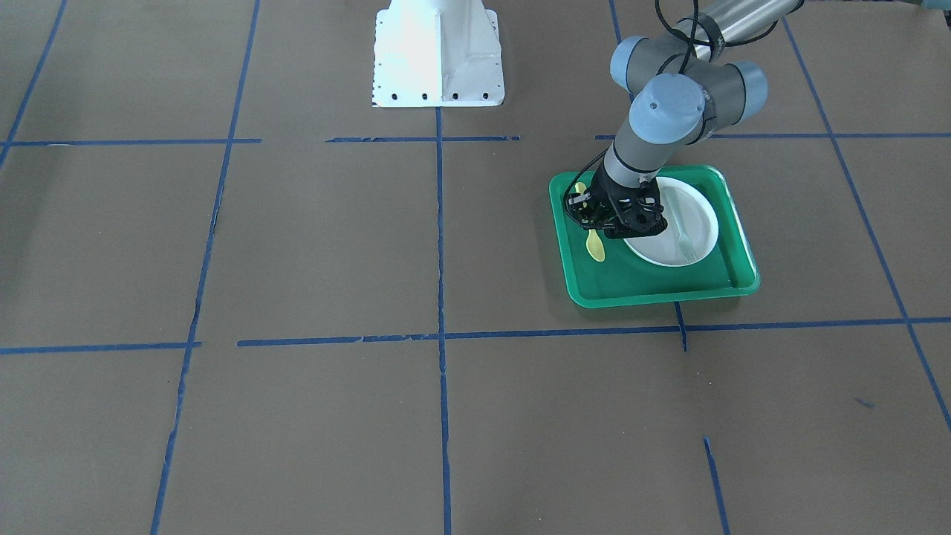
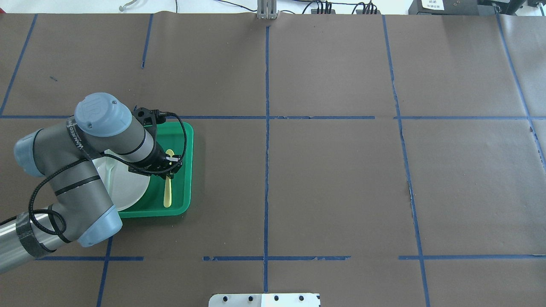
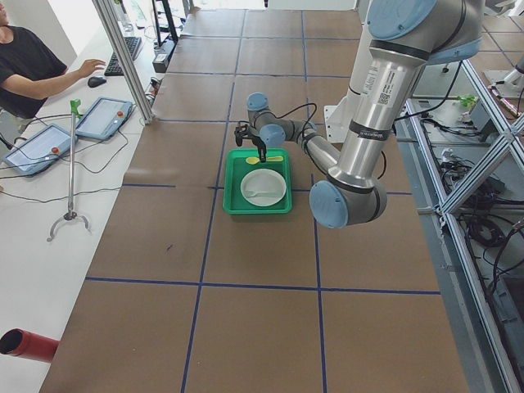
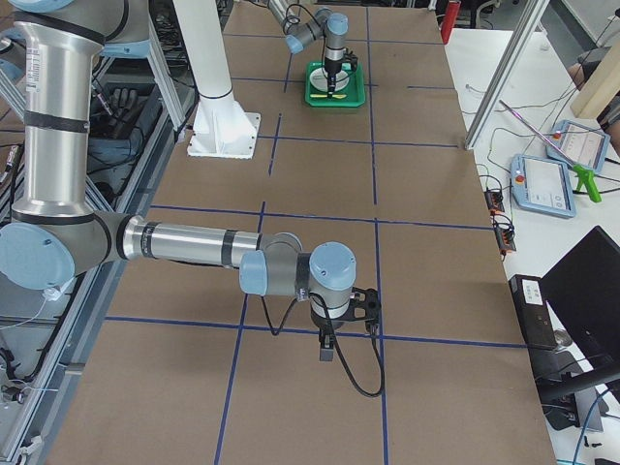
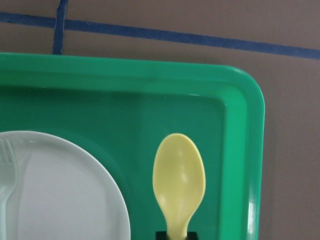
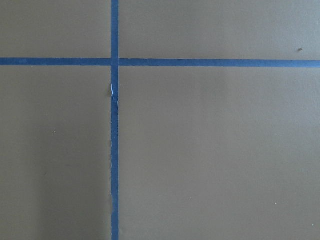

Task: Place spoon
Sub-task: 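Lower the spoon onto the tray beside the plate and open the left gripper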

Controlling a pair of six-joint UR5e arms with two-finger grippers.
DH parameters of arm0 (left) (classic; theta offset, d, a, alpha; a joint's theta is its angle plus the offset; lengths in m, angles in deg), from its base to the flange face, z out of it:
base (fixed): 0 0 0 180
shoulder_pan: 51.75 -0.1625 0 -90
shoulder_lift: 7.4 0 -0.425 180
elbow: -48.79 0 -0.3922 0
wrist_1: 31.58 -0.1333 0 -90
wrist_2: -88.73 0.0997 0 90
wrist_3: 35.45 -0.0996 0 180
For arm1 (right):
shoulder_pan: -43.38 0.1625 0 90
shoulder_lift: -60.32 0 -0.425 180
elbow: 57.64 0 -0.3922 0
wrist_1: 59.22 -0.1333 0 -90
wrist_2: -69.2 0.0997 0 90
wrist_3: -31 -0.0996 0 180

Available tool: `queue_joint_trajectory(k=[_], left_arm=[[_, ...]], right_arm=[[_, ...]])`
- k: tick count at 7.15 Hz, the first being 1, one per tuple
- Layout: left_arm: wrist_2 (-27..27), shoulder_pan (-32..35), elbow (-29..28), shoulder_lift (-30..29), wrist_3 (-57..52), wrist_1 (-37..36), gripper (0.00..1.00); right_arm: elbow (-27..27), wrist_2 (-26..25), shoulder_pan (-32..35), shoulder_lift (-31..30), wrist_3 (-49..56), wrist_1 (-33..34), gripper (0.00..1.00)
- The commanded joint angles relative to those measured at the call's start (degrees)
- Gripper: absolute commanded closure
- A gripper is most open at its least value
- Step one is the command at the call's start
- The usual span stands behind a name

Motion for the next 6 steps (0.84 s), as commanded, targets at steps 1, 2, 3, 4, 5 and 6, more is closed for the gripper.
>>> queue_joint_trajectory(k=[1,2,3,4,5,6], left_arm=[[-0.06,-0.18,-0.16,0.08,-0.26,0.61,1.0],[-0.06,-0.18,-0.42,0.08,-0.26,1.31,0.89],[-0.06,-0.18,-0.42,0.17,-0.35,1.41,0.53],[0.03,-0.18,-0.42,0.17,-0.44,1.41,0.3],[0.03,-0.18,-0.42,0.17,-0.44,1.41,0.27],[0.12,-0.1,-0.34,0.17,-0.44,1.41,0.12]], right_arm=[[0.0,0.0,0.0,0.0,0.0,0.0,0.0],[0.0,0.0,0.0,0.0,0.0,0.0,0.0],[0.0,0.0,0.0,0.0,0.0,0.0,0.0],[0.0,0.0,0.0,0.0,0.0,0.0,0.0],[0.0,0.0,0.0,0.0,0.0,0.0,0.0],[0.0,0.0,0.0,0.0,0.08,0.0,0.0]])
